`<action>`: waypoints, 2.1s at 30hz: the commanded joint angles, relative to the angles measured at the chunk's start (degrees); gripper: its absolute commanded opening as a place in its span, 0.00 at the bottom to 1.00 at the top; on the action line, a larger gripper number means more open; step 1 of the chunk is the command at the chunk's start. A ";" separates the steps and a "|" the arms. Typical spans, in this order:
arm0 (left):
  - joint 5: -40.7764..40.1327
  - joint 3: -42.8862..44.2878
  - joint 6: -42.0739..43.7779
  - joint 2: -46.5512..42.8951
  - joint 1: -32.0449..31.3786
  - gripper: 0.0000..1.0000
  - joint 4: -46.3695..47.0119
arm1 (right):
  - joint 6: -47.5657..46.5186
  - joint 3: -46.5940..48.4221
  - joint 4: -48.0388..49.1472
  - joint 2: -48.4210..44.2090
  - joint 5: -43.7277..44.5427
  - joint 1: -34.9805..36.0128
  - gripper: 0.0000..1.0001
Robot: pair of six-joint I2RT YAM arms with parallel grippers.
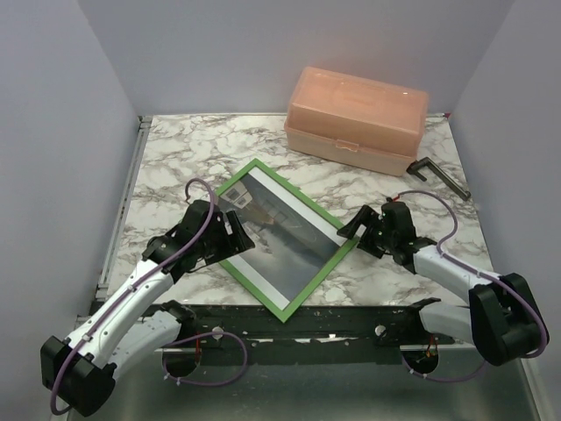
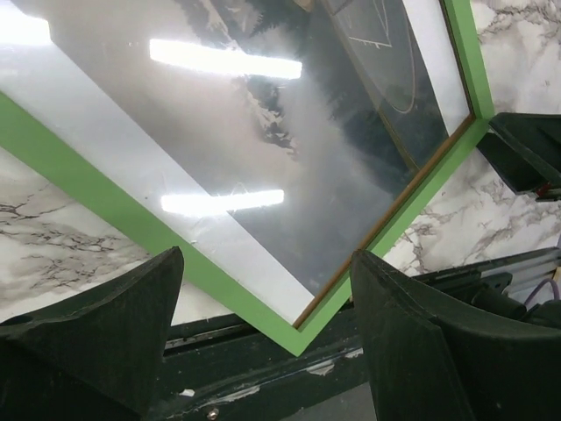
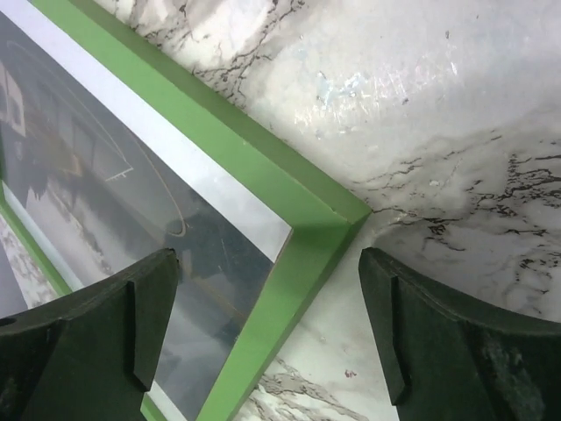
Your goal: Put the photo into the frame
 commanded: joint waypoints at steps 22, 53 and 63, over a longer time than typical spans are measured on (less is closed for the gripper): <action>10.77 -11.15 -4.32 15.31 13.41 0.80 10.53 | -24.39 33.72 -20.44 32.08 -10.76 -0.09 1.00; 12.62 2.13 4.05 38.80 14.07 0.69 12.75 | -13.18 16.09 -33.10 18.57 -12.44 16.64 1.00; 13.14 10.64 7.16 45.71 13.30 0.69 9.90 | -12.26 17.16 -37.63 15.75 -13.21 20.54 1.00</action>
